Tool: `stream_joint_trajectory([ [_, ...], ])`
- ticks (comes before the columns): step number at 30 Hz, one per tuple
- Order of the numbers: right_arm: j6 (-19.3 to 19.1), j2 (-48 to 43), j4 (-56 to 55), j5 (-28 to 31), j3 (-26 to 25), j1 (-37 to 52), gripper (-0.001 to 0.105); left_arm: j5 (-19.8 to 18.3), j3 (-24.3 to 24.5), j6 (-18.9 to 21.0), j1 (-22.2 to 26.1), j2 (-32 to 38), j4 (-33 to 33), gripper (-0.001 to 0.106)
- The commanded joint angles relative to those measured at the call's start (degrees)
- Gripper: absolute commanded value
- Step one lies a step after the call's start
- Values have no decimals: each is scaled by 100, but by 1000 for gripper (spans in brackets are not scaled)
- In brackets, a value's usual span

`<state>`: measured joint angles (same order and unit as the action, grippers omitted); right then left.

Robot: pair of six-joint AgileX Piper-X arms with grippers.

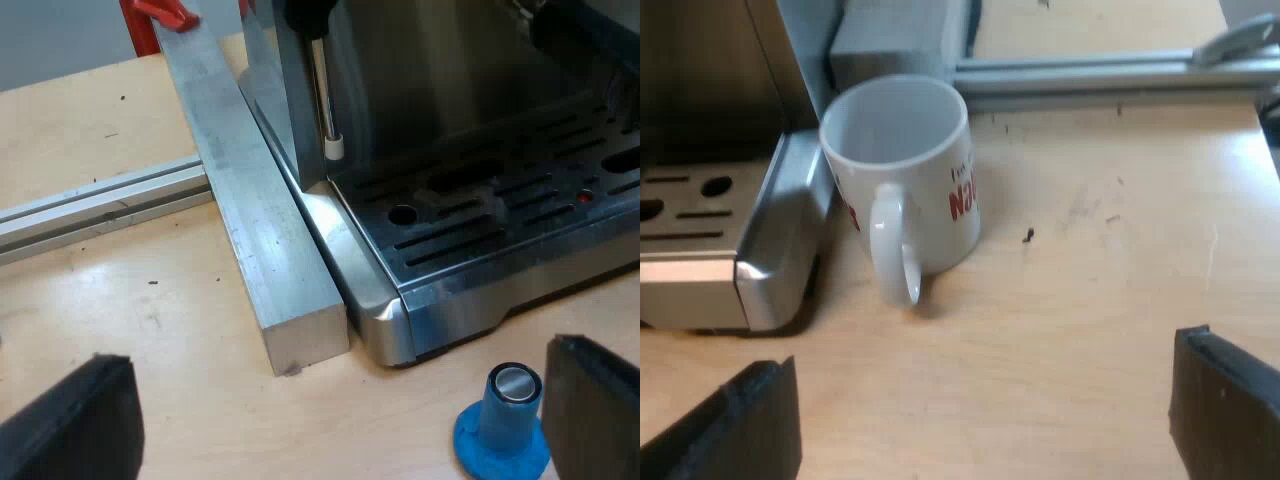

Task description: Put the handle in the coffee machine

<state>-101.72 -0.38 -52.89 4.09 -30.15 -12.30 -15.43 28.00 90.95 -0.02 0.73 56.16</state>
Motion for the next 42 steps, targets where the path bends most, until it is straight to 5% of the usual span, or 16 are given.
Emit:
stream_joint_trajectory([
  [1,71,-258,-36,-54,78,8,77,69,6,65,-27,800,-69,82],
  [42,157,-258,-282,-13,168,946,77,69,2,54,2,800,-81,82],
])
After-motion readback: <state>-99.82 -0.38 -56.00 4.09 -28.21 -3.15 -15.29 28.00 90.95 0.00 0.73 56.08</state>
